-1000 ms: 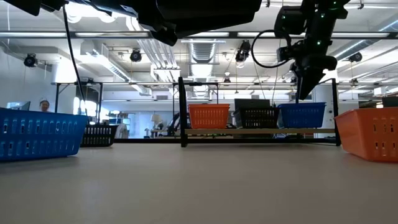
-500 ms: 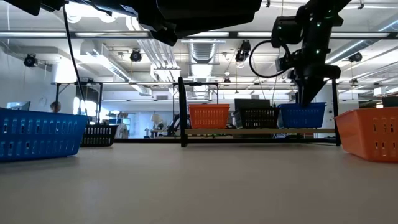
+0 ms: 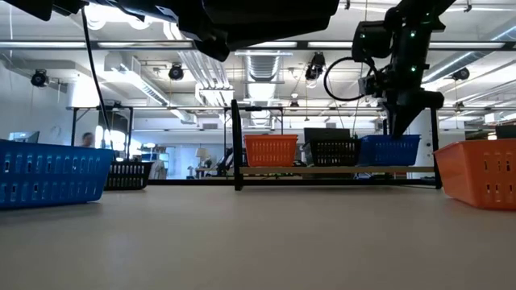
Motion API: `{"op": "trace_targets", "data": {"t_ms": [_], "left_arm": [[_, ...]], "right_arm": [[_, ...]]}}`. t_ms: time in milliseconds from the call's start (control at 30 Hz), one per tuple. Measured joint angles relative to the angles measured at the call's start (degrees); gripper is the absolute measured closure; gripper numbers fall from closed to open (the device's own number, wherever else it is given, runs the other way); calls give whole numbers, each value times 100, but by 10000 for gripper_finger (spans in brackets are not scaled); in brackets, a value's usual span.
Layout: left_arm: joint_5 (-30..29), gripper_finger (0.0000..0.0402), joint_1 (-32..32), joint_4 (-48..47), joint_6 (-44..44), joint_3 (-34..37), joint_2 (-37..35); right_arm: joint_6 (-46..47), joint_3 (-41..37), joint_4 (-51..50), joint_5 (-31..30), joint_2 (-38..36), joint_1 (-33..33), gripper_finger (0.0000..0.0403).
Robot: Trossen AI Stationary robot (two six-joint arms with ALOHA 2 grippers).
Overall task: Stack baskets on shelf by color
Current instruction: Stack the right blue basket in the other blue basket on the shelf, then stack the orange basket in the other orange baskets on the shelf
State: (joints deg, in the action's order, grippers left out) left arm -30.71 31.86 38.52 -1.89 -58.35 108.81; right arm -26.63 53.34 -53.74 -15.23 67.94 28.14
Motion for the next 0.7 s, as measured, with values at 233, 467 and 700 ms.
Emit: {"op": "trace_targets", "data": {"t_ms": [233,467,700], "left_arm": [[0,300,0,0,9,13,0],[1,300,0,0,9,13,2],[1,300,-28,-2,-17,15,2]], "right_arm": [[103,0,-27,-126,-20,-3,294],[1544,74,-457,-149,-295,-221,281],[3824,-298,-352,-152,-949,-2211,307]]}}
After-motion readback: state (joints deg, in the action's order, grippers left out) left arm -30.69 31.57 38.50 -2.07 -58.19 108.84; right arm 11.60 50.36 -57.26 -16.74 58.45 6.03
